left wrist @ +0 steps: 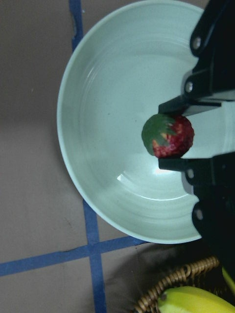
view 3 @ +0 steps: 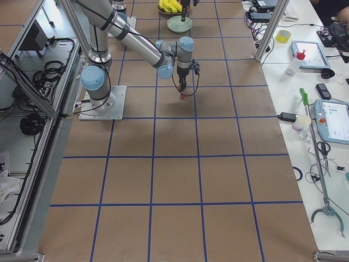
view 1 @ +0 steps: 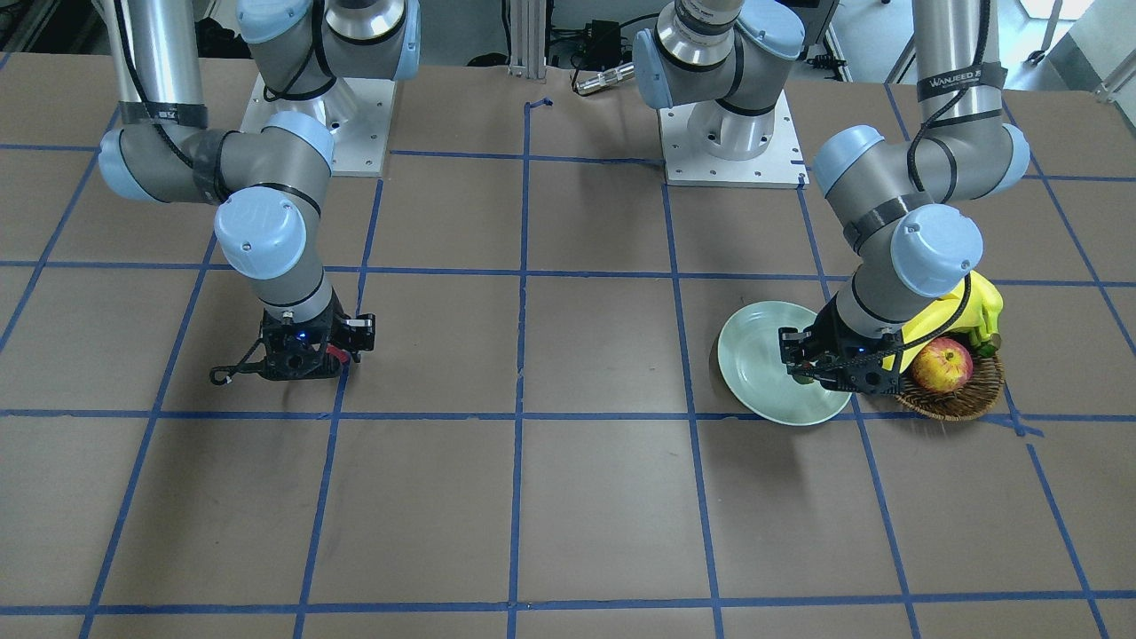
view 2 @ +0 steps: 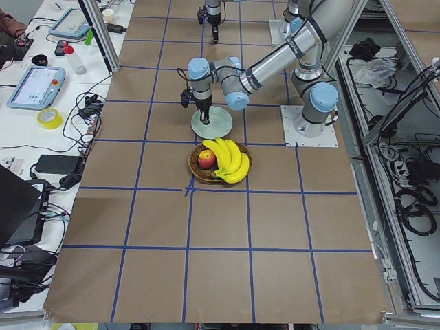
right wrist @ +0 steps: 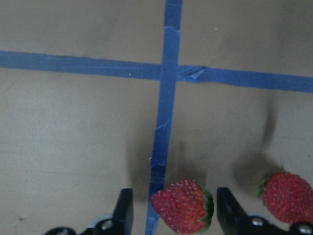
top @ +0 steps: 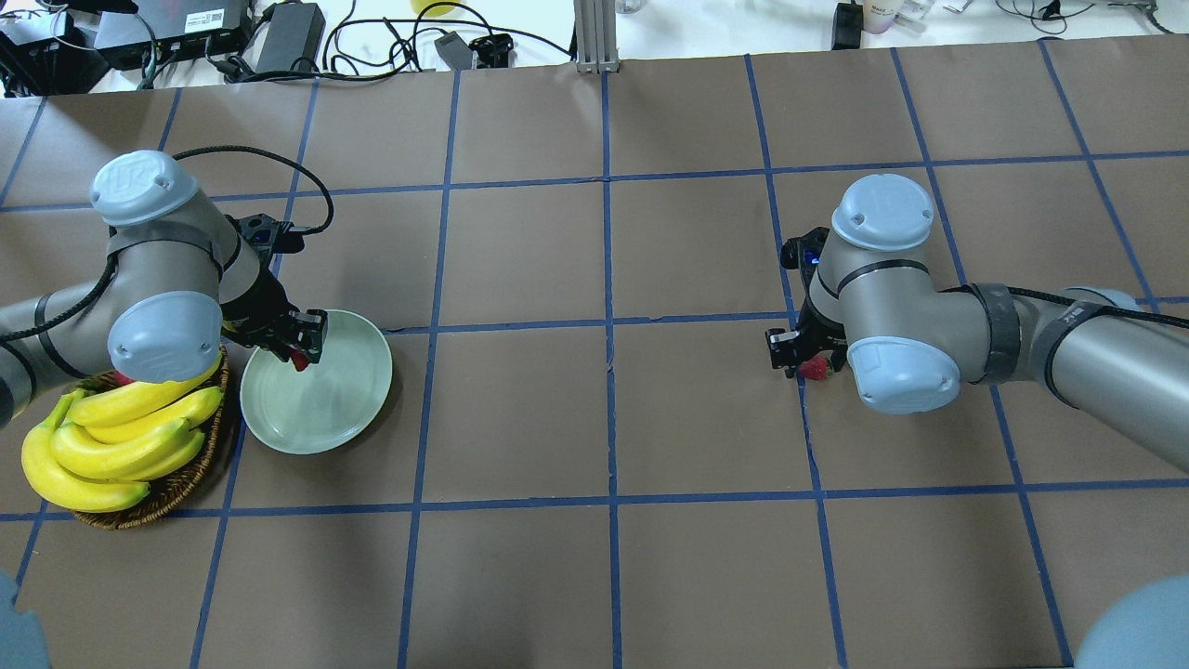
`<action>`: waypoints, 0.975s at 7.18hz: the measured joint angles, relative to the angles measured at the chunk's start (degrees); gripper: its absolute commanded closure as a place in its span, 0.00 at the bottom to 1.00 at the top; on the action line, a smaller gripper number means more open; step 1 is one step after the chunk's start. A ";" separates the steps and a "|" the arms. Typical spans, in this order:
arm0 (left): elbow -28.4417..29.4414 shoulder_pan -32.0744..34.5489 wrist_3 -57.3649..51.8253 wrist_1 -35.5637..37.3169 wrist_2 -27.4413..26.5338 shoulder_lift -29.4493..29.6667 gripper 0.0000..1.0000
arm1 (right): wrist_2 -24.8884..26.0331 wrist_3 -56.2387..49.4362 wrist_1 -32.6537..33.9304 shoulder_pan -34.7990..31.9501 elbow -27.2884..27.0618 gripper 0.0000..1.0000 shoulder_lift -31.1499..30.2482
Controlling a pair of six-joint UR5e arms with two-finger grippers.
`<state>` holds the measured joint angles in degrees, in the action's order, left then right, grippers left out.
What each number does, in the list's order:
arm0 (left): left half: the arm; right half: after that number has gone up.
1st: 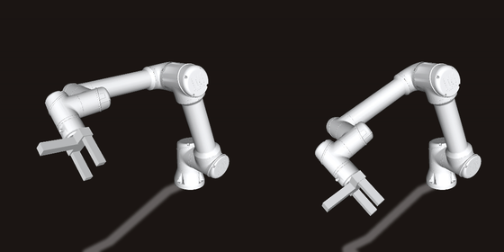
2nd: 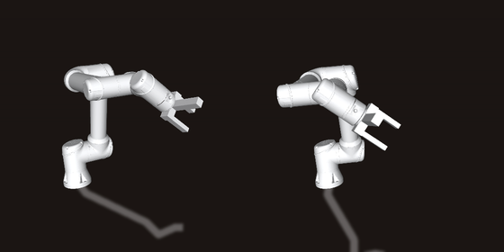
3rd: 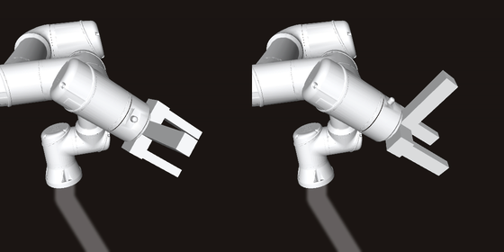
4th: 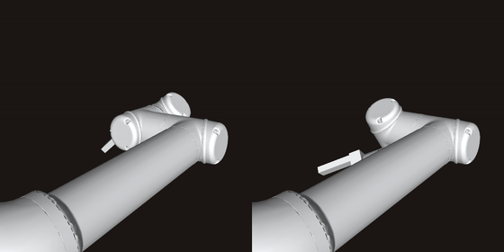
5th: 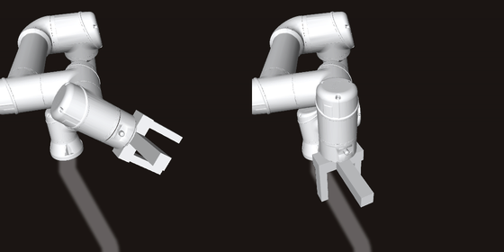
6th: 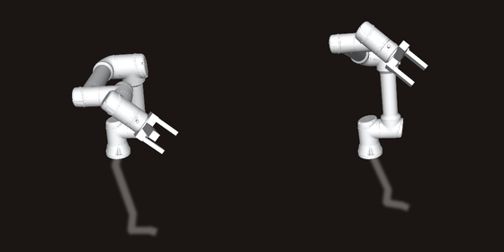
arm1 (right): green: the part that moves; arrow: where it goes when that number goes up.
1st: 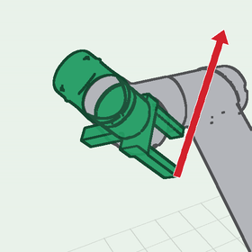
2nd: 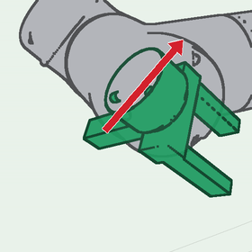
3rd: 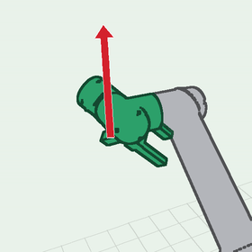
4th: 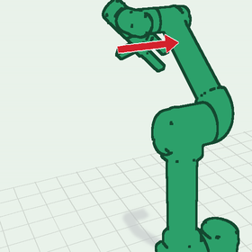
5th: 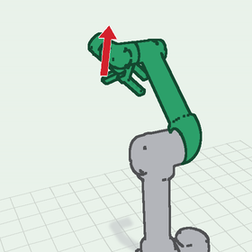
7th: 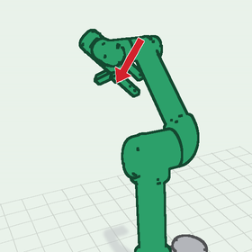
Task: Collect all strawberries into plate
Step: 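Open the left gripper over the plate while the right gripper grasps a strawberry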
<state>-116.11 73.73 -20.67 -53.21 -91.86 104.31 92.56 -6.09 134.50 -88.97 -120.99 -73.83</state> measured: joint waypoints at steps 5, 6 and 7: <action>1.38 -0.72 0.20 -1.68 -0.52 -0.87 0.00 | -1.81 3.86 -4.40 -0.40 4.53 0.75 -0.50; 2.68 -1.67 -0.05 -4.03 -0.52 -1.23 0.00 | -6.00 7.57 -7.48 -1.57 7.06 0.75 -0.58; 3.95 -2.49 -0.23 -6.32 -0.52 -1.62 0.00 | -9.79 12.96 -8.95 -3.82 8.94 0.75 -0.42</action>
<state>-112.17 71.23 -20.90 -59.53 -92.38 102.70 82.77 6.87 125.55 -92.79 -112.05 -74.24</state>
